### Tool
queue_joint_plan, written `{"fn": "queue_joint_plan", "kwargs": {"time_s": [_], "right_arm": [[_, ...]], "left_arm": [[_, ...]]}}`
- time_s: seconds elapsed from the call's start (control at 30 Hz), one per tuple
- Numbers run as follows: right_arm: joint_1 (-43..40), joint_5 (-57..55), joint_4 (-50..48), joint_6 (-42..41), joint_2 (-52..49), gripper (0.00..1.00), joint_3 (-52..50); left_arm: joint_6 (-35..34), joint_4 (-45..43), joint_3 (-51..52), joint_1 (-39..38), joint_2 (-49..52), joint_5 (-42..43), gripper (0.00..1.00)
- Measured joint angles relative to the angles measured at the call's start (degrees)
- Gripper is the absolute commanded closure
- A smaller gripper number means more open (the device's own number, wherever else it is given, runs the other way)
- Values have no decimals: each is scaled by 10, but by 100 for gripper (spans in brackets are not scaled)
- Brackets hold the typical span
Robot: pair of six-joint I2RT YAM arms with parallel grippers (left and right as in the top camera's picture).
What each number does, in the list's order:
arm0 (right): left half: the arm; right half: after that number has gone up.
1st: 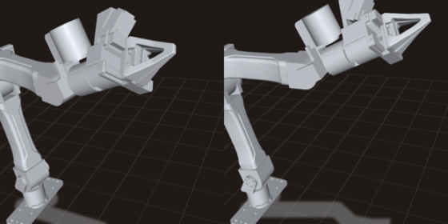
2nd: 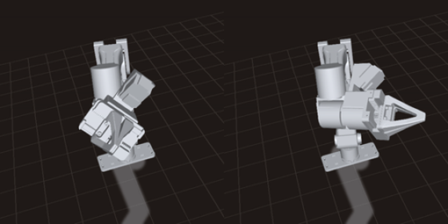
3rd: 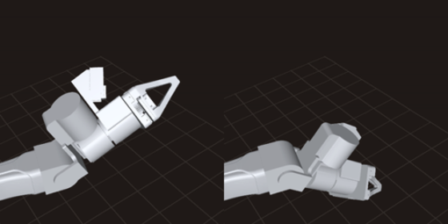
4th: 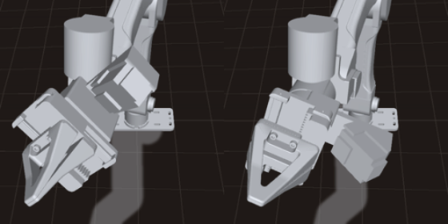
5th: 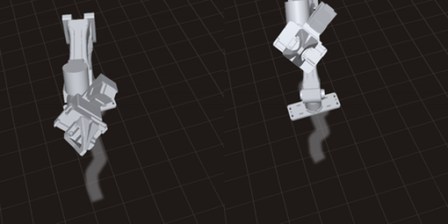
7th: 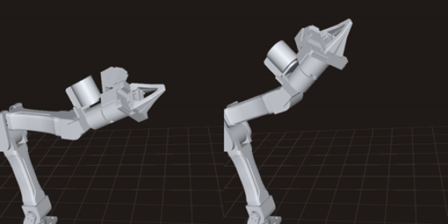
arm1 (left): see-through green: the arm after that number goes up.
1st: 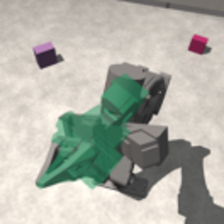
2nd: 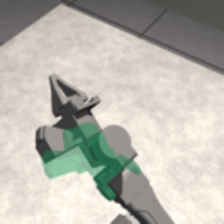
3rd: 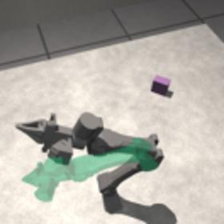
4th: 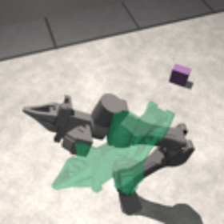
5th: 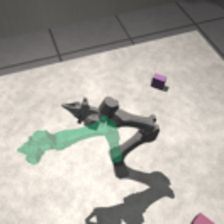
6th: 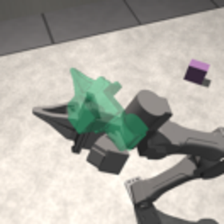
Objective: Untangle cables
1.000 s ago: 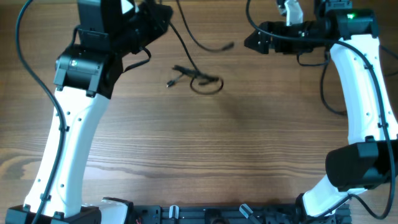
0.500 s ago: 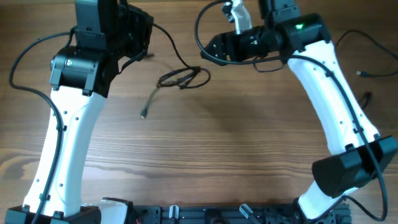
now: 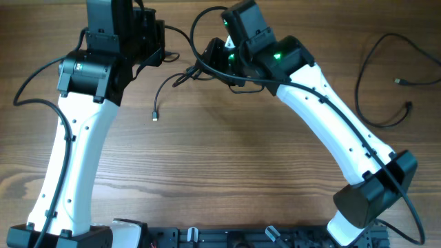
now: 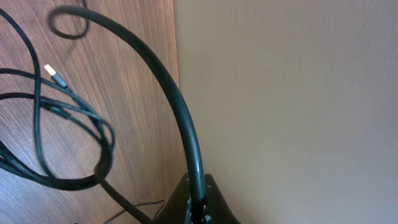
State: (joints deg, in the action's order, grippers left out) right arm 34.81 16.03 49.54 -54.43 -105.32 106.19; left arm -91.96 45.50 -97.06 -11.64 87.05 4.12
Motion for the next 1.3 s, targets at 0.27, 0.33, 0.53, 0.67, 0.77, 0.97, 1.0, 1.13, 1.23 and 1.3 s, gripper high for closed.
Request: {"fn": "queue_joint_plan", "kwargs": {"time_s": [0.27,0.33,0.53,0.67,0.77,0.97,1.0,1.13,1.23,1.3], "right_arm": [[16,-37,-9,-30,-31,59,0],[16,-52,-20,-43,-56,60,0],[14,-76,-59,-37,-101,96,0],[-10,-75,7,33,-99,96,0],[-52,-68,61,108,-83,96,-1],[-182,-31,118,278,-13,96,-1],[-199,-26,125,295,-9,96,-1],[-245,-8,146,343,-9,96,-1],[-246,7,146,369,-9,96,-1],[-240,7,148,381,-9,96,-1]], "left_arm": [[-12,6,0,0,0,0,96],[-12,7,0,0,0,0,96],[-12,8,0,0,0,0,96],[35,11,0,1,1,-15,96],[126,12,0,21,1,-34,96],[320,8,0,113,1,-42,96],[345,3,0,130,1,-35,96],[409,-35,0,191,1,40,96],[424,-81,1,209,0,106,96],[430,-125,1,211,-3,139,96]]}}
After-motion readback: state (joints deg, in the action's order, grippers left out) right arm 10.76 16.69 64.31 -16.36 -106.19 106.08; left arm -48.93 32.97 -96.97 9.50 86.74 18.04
